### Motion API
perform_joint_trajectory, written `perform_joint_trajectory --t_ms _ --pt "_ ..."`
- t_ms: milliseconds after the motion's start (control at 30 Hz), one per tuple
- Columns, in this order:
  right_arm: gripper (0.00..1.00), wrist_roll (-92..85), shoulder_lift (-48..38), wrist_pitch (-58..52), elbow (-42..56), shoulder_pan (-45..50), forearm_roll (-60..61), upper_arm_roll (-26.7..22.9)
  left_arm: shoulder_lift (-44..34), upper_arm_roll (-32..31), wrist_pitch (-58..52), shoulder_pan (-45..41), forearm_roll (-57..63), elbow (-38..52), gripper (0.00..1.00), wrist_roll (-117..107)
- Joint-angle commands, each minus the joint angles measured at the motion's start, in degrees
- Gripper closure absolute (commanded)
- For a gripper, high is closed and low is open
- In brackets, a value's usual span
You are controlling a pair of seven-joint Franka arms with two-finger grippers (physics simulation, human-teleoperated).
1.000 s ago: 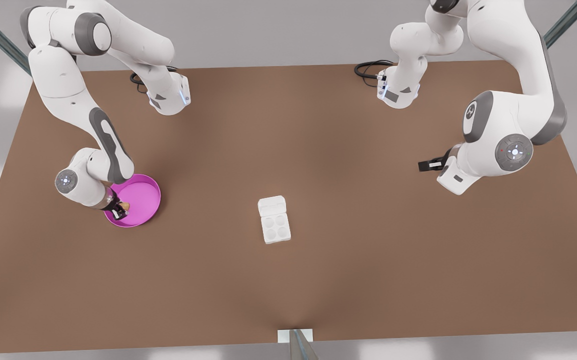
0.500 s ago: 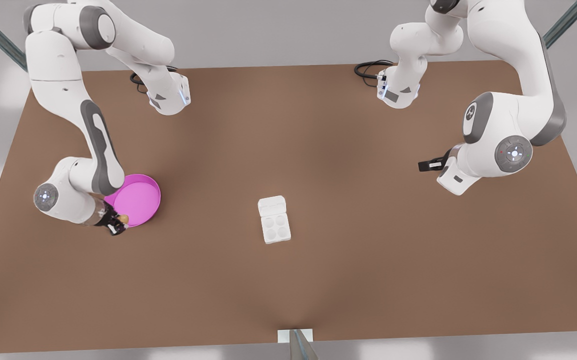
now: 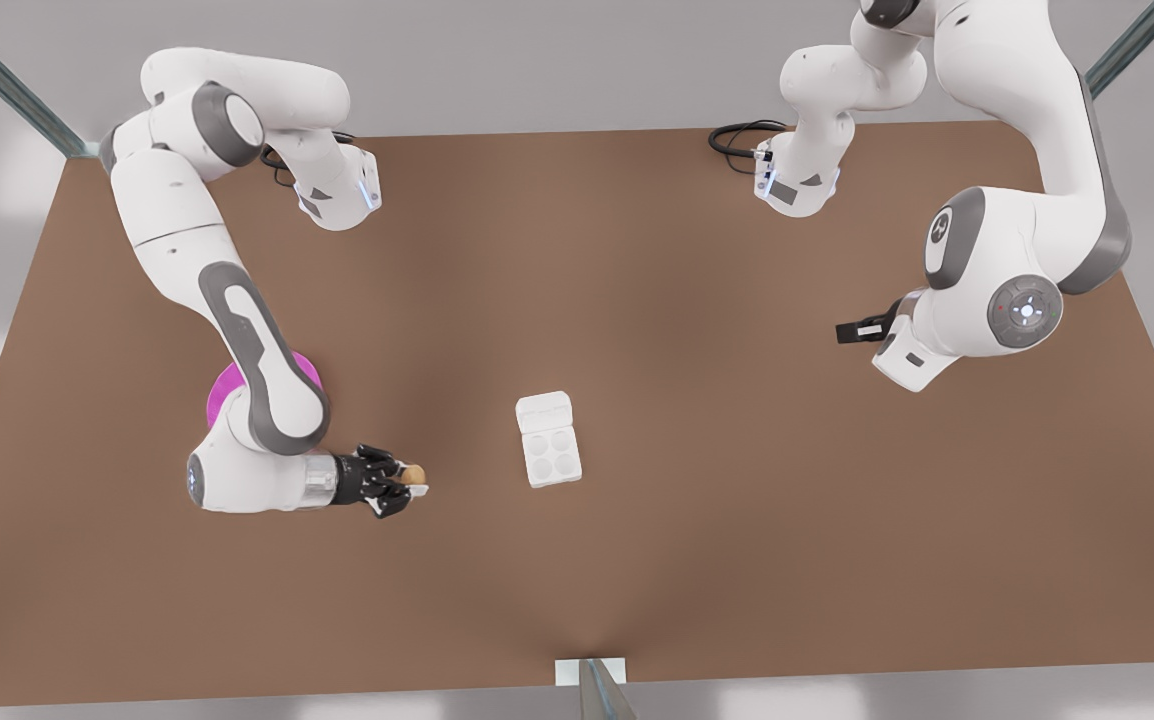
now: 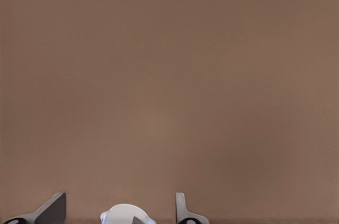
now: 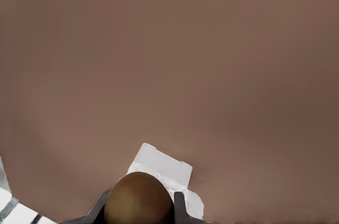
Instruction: Pack egg into the box and close the box lid
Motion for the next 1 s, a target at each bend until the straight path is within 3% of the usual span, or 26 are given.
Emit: perform_joint_trajectory --t_ms 0,200,433,967 --pt "0.52 -6.9 2.0 1.9 1.4 0.2 8.9 1.2 0.0 0.0 0.0 0.0 0.1 0.0 0.0 0.0" --pt "0.52 -11.7 9.0 2.1 3.7 1.3 19.7 5.0 0.2 0.0 0.0 0.0 0.0 -0.4 0.0 0.0" --pt "0.52 -14.6 19.3 8.3 11.5 4.0 20.5 10.3 -0.3 -3.2 3.4 0.4 0.0 -6.0 0.0 0.1" --pt "0.52 -21.0 24.4 6.4 10.8 6.1 27.7 15.0 -0.3 -3.2 4.0 0.8 0.5 -6.0 0.0 0.1"
